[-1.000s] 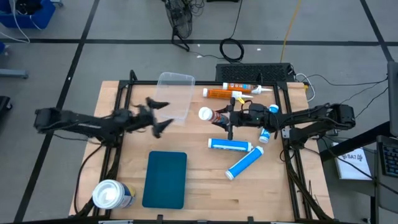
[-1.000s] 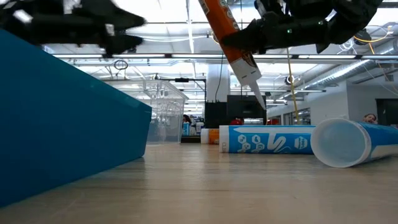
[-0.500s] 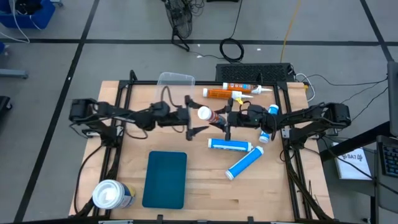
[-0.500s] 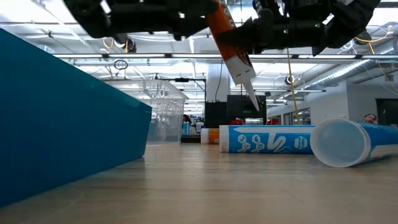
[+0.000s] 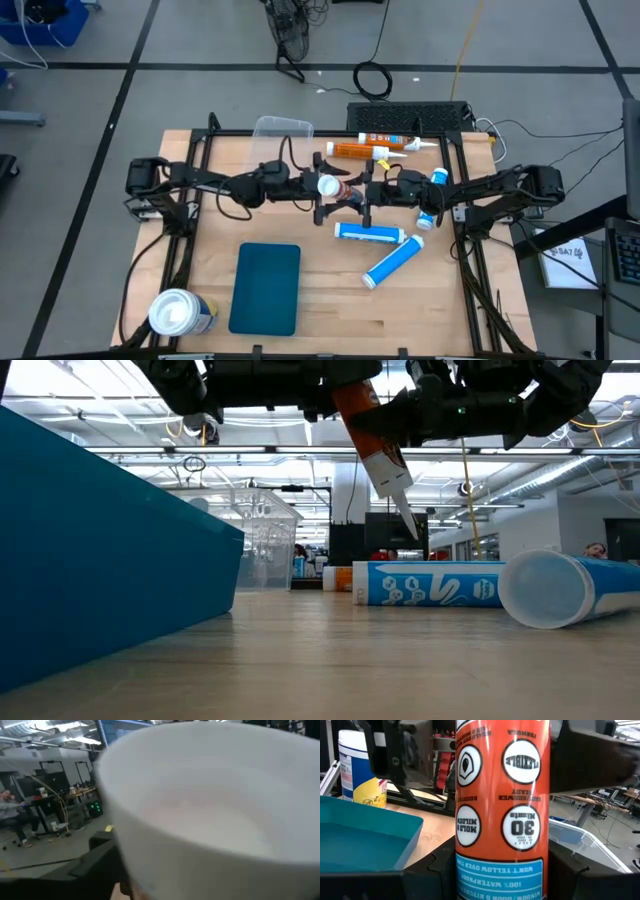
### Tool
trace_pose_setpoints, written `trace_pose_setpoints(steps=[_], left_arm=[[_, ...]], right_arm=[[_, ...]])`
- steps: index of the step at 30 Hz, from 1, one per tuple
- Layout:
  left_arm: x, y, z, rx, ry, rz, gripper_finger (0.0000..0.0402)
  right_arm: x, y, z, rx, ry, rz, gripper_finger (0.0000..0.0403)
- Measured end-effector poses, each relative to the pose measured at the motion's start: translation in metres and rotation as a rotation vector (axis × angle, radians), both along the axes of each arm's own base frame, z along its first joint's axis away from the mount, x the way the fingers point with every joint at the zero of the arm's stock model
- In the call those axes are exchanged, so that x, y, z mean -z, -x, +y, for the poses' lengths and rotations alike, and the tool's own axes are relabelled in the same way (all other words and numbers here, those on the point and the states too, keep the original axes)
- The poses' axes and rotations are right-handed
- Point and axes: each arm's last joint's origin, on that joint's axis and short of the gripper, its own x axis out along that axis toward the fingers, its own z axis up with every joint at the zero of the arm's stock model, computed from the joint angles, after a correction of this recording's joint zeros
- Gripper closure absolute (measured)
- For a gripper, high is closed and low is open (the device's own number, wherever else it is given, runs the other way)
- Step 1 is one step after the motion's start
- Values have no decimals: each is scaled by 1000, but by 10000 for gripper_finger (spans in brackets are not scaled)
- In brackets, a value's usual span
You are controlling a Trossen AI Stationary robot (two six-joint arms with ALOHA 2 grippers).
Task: Pick & place silicon tubes, Sealant and Lysol wipes
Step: Put the bottom orange sealant into the blue bin
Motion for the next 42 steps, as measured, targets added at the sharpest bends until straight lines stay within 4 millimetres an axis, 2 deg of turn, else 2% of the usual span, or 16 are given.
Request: trace_pose_setpoints(steps=[5, 6, 9, 15, 19, 24, 27, 30, 34, 42], left_arm=[[-2, 2, -4, -21, -54, 15, 202], [-3, 2, -4, -32, -60, 24, 206], [-8, 8, -4, -49, -92, 71, 206], [-33, 45, -5, -160, -138, 246, 206], [-52, 78, -16, -194, -110, 345, 206], [-58, 111, -40, -138, 73, 465, 206], [-68, 130, -59, -78, 170, 456, 206], [-74, 141, -78, -31, 179, 438, 206], [-80, 151, -98, 51, 225, 413, 206], [-57, 157, -124, 40, 484, 613, 206]], right_arm=[[1, 0, 0, -3, 2, 7, 211], [1, 0, 0, -4, 3, 11, 217], [0, -1, 0, -4, 15, 4, 209], [0, 0, 1, 4, -51, 0, 73], [-3, 1, 1, 3, -55, -14, 31], [-6, 1, 0, 51, -43, -42, 28], [-6, 1, -1, 85, -20, -46, 28], [-6, 1, -2, 105, -15, -48, 28], [-8, 2, -2, 105, -4, -65, 28], [-8, 2, -2, 106, -13, -73, 28]])
